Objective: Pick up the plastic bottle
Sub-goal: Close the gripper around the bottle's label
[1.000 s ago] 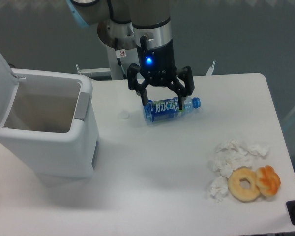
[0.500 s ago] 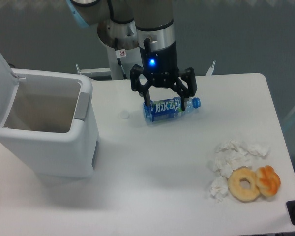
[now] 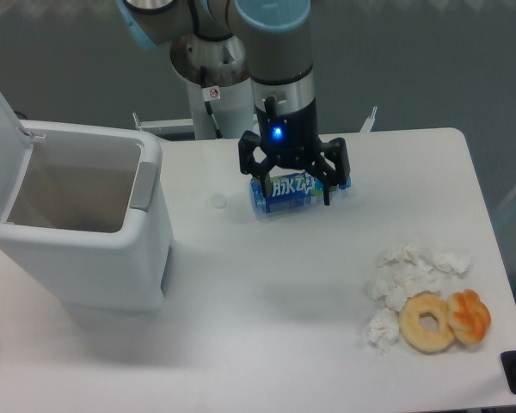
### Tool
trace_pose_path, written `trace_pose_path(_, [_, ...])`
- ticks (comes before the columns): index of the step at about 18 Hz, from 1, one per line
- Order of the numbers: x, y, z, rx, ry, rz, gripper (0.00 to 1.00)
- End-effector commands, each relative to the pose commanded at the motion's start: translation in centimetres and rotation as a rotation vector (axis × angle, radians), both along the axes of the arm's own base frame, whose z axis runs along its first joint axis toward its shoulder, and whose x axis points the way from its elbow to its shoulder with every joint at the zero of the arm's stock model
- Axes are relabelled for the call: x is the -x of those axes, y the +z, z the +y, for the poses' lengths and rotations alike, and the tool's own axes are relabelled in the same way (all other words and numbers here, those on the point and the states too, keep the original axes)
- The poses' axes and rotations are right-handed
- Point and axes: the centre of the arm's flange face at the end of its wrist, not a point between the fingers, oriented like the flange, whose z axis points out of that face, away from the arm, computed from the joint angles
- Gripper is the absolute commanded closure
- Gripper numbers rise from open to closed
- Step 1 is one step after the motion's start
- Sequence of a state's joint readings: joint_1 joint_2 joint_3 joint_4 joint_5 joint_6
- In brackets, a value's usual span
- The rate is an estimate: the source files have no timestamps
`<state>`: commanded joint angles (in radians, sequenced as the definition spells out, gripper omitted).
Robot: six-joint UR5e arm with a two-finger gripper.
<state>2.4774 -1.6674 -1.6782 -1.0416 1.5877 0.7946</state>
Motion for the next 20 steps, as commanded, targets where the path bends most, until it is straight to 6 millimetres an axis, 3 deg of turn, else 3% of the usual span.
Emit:
trace_pose_path(5, [0.3, -1.2, -0.4, 0.094, -0.097, 0.032, 0.00])
trace_pose_path(14, [-1.5, -5.9, -2.2, 0.275, -0.484, -0.047, 0.00])
trace_pose_path(18, [-2.8, -9.2, -2.9, 0.369, -0.559, -0.111, 0.00])
trace_pose_path(20, [-3.2, -9.8, -3.0, 0.389, -0.639, -0.134, 0.00])
